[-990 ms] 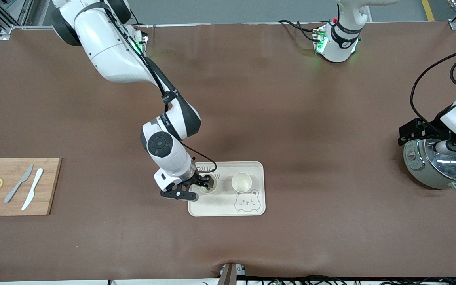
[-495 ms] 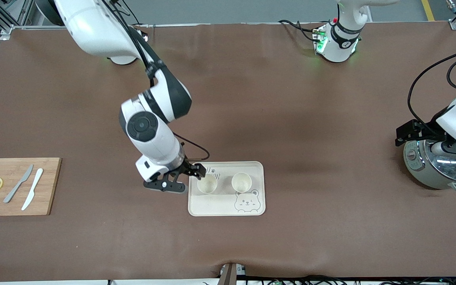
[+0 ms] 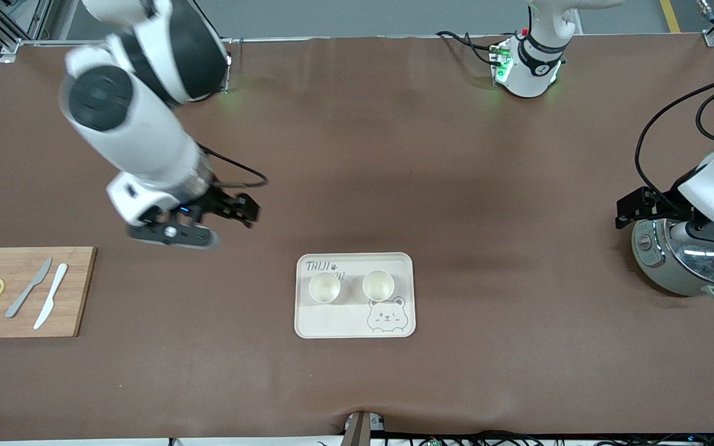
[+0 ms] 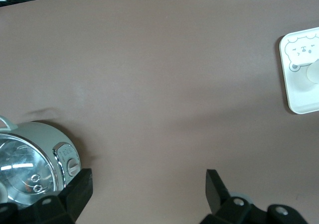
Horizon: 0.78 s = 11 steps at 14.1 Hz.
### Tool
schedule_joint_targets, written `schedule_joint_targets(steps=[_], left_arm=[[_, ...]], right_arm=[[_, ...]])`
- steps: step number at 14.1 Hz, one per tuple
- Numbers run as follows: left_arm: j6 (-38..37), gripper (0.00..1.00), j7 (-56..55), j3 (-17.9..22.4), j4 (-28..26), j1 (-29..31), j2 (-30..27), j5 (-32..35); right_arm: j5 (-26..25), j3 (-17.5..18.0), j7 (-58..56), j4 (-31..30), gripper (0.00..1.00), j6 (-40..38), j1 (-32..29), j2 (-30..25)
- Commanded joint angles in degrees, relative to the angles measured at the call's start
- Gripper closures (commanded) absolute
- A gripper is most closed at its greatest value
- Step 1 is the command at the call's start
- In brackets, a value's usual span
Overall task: Place white IKEA cup upright on tray with both arms
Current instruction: 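Open the right gripper and withdraw it from the tray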
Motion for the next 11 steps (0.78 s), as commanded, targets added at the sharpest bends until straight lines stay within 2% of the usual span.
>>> schedule_joint_targets(steps=[1,6,9,11], left_arm=[[-0.1,0.0,1.1,0.0,-0.1,0.4,-0.5,-1.8],[-0.3,0.0,-0.3,0.0,-0.1,0.2,-0.7,-1.9],[-0.5,0.0,0.7,0.1,-0.4,0.0,-0.5,-1.1],[-0.8,0.0,1.0,0.1,-0.4,0.0,-0.2,0.1]], right_arm=[[-0.3,0.9,-9.4,-5.4,0.0,-3.2,-7.3,-7.6],[0.2,0.9,-27.8,-10.5,0.0,-5.1,-23.1,-15.2],[0.2,0.8,-35.9,-11.0,0.0,-5.1,-30.6,-15.6],[0.3,0.8,-37.9,-11.2,0.0,-4.5,-32.8,-15.2]])
